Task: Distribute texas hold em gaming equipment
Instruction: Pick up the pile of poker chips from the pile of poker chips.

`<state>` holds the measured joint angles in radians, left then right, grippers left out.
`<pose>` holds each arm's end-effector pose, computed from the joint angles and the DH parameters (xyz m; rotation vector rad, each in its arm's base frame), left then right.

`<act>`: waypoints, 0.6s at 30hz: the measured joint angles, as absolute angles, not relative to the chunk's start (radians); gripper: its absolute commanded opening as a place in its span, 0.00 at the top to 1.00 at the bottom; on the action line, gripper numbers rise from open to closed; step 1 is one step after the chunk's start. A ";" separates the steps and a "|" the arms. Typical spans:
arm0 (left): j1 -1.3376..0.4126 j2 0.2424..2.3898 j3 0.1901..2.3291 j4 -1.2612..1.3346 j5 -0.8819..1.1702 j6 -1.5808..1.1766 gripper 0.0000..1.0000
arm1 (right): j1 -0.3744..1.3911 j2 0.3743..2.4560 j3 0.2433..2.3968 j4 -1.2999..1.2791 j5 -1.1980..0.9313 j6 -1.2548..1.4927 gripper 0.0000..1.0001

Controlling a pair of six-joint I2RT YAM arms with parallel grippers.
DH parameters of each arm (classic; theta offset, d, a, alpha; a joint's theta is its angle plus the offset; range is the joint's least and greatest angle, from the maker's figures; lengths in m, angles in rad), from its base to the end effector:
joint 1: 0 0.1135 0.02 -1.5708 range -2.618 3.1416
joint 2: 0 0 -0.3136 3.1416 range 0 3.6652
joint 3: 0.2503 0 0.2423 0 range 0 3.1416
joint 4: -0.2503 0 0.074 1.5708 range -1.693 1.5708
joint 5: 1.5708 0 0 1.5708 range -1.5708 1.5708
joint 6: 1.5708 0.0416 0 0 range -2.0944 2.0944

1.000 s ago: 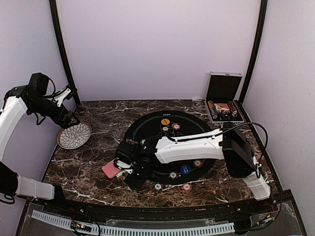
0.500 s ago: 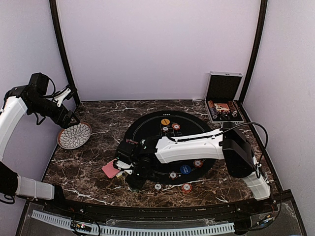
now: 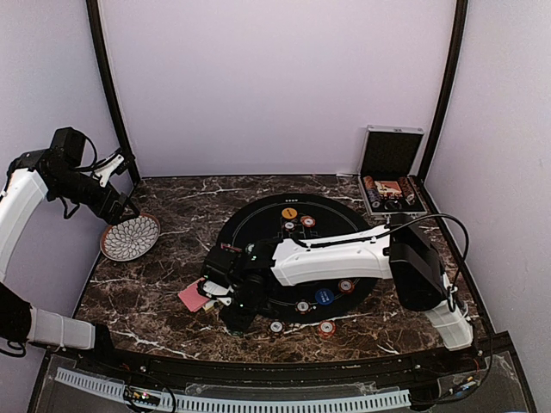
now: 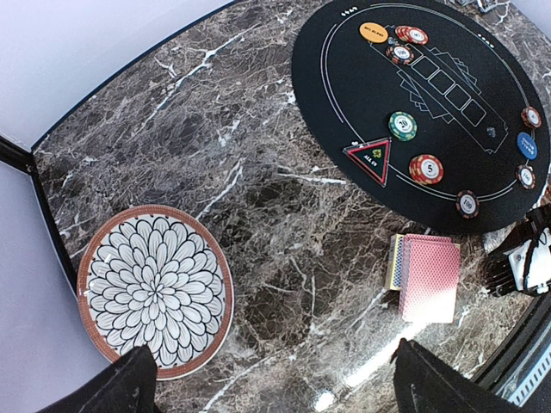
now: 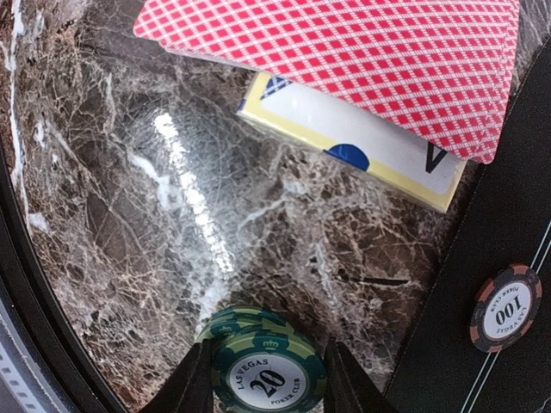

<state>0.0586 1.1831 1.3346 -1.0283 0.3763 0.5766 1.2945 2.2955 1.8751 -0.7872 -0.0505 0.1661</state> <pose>0.1971 -0.0038 0.4120 0.7640 2.2468 -0.1609 0.1365 0.4891 0.1993 -1.5495 2.4236 0.4065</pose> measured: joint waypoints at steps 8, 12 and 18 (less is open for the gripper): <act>0.059 1.183 1.335 -1.028 0.376 0.577 0.01 | 1.293 2.287 1.880 -0.817 -0.035 0.166 0.90; 0.059 1.183 1.335 -1.028 0.376 0.577 0.01 | 1.285 2.276 1.893 -0.828 -0.023 0.166 0.91; 0.059 1.183 1.335 -1.028 0.375 0.577 0.01 | 1.259 2.239 1.901 -0.846 0.005 0.166 0.92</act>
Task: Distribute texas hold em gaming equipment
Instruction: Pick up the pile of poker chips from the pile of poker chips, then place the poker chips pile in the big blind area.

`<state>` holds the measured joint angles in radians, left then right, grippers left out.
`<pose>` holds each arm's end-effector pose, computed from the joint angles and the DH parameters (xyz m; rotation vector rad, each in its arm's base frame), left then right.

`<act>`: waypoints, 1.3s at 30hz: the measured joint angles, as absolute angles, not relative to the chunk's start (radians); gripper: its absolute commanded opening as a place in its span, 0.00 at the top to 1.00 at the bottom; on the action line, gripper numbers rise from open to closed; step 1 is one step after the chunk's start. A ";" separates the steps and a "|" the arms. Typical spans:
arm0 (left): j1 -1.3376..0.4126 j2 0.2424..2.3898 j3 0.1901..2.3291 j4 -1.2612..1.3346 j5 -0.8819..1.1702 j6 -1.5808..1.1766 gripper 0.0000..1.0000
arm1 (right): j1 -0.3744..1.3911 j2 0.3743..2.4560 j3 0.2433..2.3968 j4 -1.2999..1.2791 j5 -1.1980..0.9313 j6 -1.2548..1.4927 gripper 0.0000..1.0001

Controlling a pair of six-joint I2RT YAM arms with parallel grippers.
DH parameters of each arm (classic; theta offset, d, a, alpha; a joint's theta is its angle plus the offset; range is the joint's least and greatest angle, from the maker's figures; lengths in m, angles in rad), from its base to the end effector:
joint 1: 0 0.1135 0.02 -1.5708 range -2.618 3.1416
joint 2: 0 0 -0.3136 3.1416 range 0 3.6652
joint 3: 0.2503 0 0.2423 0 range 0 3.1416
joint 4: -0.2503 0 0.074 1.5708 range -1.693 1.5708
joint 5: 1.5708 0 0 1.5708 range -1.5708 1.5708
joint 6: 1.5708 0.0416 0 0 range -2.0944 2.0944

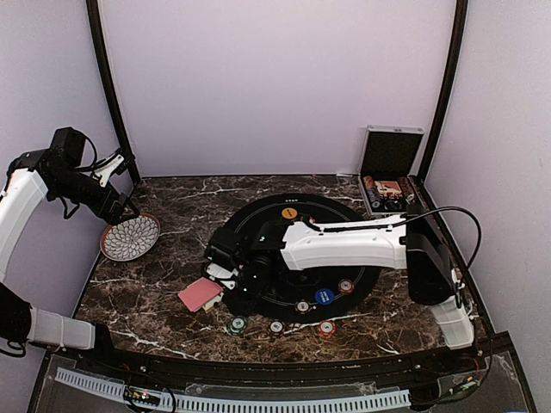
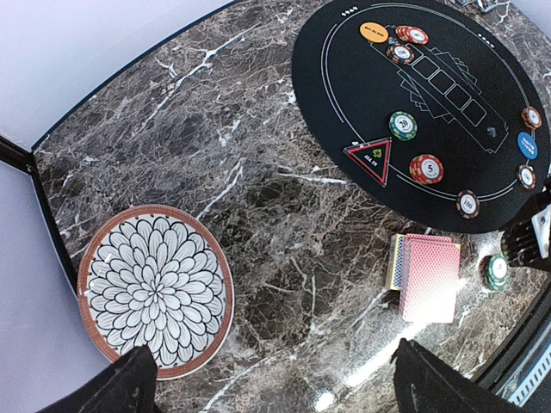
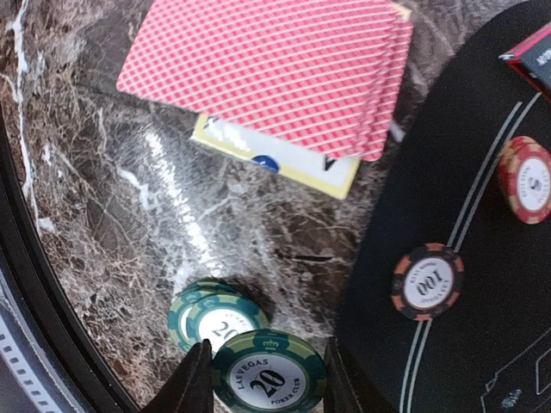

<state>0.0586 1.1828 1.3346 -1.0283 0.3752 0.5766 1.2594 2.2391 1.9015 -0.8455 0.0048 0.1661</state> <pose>0.1970 -0.0037 0.4120 0.7636 2.2471 -0.1595 0.1532 0.4753 0.2315 -1.4665 2.4127 0.3573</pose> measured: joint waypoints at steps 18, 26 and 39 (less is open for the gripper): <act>0.059 1.183 1.335 -1.028 0.376 0.577 0.01 | 0.804 2.120 1.901 -0.843 0.137 0.200 0.94; 0.059 1.183 1.335 -1.028 0.376 0.576 0.01 | 0.642 2.194 1.964 -0.823 0.169 0.220 0.94; 0.059 1.184 1.335 -1.028 0.377 0.577 0.01 | 0.530 2.332 2.010 -0.793 0.175 0.251 0.95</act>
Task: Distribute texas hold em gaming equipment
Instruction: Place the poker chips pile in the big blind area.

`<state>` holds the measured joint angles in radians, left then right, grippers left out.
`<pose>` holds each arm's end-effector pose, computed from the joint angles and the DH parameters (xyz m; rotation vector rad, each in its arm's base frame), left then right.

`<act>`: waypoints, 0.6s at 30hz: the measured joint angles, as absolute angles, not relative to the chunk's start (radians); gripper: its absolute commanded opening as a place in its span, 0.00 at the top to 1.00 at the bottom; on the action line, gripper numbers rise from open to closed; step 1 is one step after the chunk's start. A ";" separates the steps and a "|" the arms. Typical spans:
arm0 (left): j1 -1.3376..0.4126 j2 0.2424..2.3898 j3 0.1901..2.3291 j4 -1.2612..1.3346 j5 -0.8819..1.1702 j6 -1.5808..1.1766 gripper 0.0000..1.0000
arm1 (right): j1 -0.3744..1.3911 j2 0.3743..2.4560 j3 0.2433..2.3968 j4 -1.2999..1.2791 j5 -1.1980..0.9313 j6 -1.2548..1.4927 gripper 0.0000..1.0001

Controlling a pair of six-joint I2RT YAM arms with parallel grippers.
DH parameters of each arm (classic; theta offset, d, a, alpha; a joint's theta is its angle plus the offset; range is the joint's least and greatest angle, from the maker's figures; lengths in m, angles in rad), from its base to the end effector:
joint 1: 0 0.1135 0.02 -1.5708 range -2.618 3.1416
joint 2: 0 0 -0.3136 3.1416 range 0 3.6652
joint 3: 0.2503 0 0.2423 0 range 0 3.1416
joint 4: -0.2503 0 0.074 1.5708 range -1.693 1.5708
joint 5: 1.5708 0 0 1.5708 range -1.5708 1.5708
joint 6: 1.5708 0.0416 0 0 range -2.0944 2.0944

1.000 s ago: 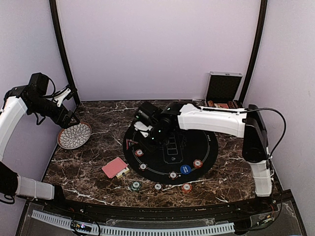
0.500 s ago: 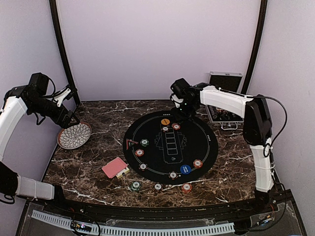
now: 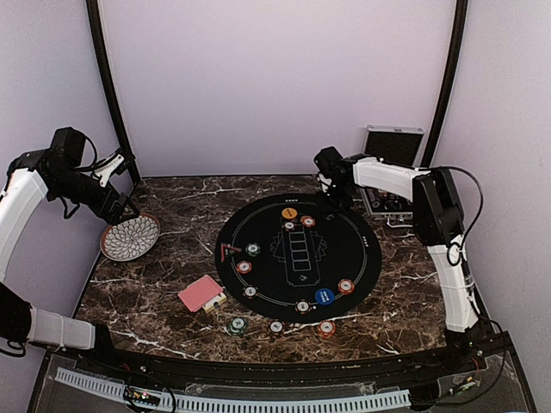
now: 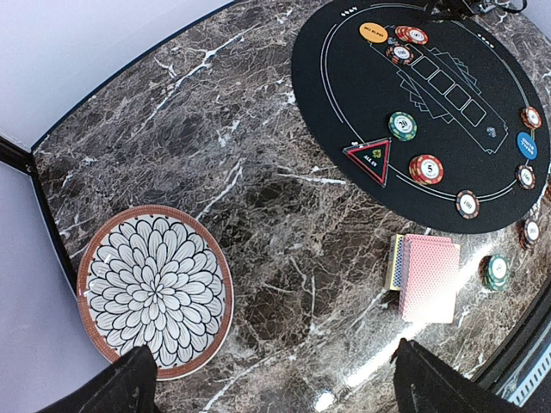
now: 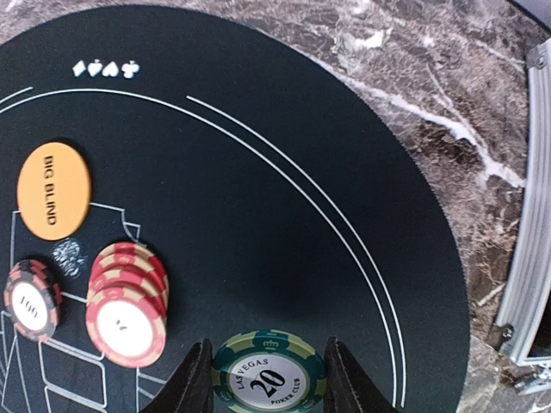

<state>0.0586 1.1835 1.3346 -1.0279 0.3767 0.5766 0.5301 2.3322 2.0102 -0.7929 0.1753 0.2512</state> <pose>0.1972 -0.0038 0.4119 0.7641 2.2467 -0.1613 0.4598 0.2610 0.2199 -0.3154 2.6367 0.0188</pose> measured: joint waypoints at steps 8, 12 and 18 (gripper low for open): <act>0.059 1.184 1.335 -1.028 0.377 0.577 0.01 | 0.523 2.366 2.010 -0.770 0.150 0.265 0.95; 0.059 1.184 1.335 -1.028 0.377 0.577 0.01 | 0.516 2.383 2.011 -0.756 0.123 0.271 0.92; 0.059 1.184 1.335 -1.028 0.377 0.577 0.01 | 0.507 2.411 2.038 -0.755 0.097 0.271 0.76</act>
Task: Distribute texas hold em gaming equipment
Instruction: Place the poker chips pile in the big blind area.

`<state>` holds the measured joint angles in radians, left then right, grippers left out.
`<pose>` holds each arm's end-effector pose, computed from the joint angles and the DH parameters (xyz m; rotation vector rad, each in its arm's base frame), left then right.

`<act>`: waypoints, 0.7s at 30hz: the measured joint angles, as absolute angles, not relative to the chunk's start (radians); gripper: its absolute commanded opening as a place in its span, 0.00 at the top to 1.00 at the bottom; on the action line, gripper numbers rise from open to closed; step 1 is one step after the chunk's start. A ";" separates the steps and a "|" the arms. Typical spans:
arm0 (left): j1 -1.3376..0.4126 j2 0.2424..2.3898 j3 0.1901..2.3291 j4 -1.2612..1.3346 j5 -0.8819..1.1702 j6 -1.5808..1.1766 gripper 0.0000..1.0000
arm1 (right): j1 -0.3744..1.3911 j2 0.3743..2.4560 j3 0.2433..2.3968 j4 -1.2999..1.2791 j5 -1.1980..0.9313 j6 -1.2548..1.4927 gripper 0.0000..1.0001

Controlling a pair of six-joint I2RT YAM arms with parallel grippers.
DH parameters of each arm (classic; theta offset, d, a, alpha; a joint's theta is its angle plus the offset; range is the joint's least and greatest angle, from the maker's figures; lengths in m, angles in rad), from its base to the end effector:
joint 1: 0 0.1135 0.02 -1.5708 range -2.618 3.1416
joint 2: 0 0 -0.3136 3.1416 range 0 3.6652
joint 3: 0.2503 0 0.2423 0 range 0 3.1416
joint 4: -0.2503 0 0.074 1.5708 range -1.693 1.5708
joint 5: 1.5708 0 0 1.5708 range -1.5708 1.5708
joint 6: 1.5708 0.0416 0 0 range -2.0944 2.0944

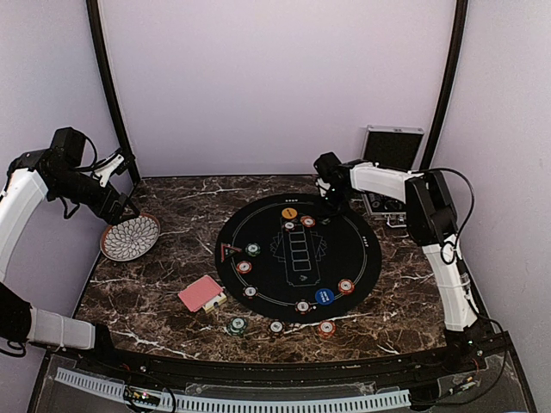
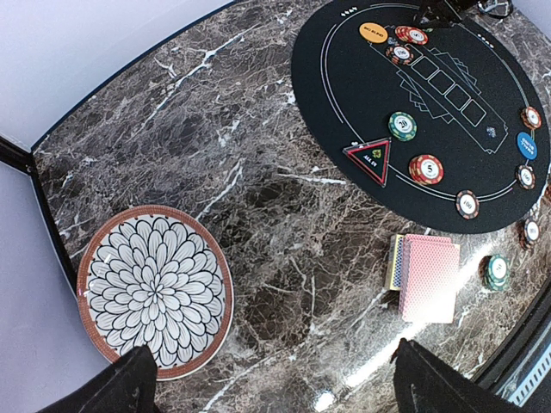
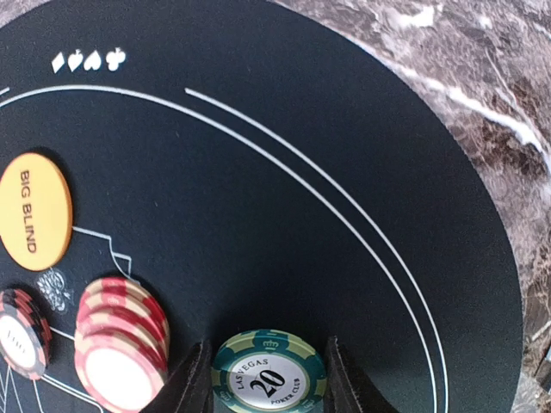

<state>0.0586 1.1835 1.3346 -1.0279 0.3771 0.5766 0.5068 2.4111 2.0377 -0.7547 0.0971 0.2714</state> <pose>0.1972 -0.0038 0.4119 0.7642 2.2465 -0.1618 0.4771 0.2603 0.1887 -0.2871 2.6787 0.1089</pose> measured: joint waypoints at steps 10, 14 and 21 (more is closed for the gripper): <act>0.059 1.183 1.334 -1.028 0.377 0.577 0.01 | 0.507 2.421 2.048 -0.749 0.084 0.271 0.57; 0.059 1.183 1.335 -1.028 0.377 0.576 0.01 | 0.507 2.421 2.055 -0.757 0.081 0.271 0.50; 0.059 1.179 1.335 -1.028 0.377 0.576 0.01 | 0.507 2.412 2.066 -0.764 0.062 0.270 0.41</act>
<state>0.0586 1.1793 1.3346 -1.0279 0.3771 0.5758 0.5072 2.4123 2.0663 -0.7639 0.0624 0.2703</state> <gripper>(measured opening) 0.988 0.590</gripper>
